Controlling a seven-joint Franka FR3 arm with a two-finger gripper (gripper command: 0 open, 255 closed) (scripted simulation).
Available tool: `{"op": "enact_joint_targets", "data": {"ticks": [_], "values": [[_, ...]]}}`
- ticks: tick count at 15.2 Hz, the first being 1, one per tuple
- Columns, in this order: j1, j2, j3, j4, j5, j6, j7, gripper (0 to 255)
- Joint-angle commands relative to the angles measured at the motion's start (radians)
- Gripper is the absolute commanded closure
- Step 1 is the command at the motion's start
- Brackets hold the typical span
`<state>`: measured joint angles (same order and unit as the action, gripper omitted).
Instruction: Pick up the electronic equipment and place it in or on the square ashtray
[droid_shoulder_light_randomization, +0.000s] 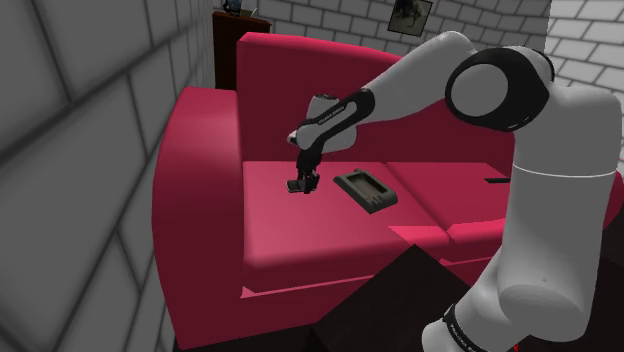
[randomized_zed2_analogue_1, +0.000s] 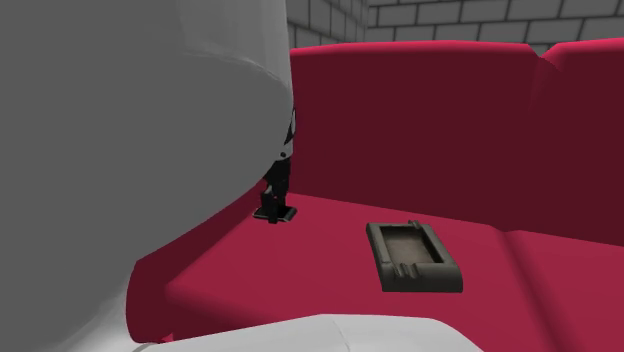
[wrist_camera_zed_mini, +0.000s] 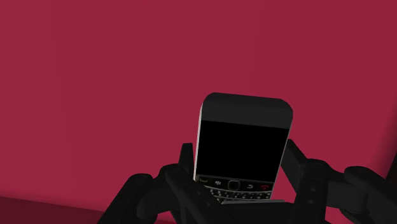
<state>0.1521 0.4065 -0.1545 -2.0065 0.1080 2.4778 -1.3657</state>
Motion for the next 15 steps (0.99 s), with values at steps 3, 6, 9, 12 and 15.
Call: {"op": "enact_joint_targets", "data": {"ticks": [3, 6, 9, 12, 15], "values": [[-0.013, -0.035, -0.009, -0.006, -0.004, -0.029, -0.019, 255], [-0.064, -0.046, -0.023, -0.022, 0.009, -0.026, -0.093, 255], [-0.115, -0.051, -0.038, -0.028, 0.022, -0.027, -0.168, 255], [-0.167, -0.048, -0.052, -0.024, 0.037, -0.033, -0.244, 255], [-0.220, -0.040, -0.065, -0.009, 0.052, -0.043, -0.319, 255]]}}
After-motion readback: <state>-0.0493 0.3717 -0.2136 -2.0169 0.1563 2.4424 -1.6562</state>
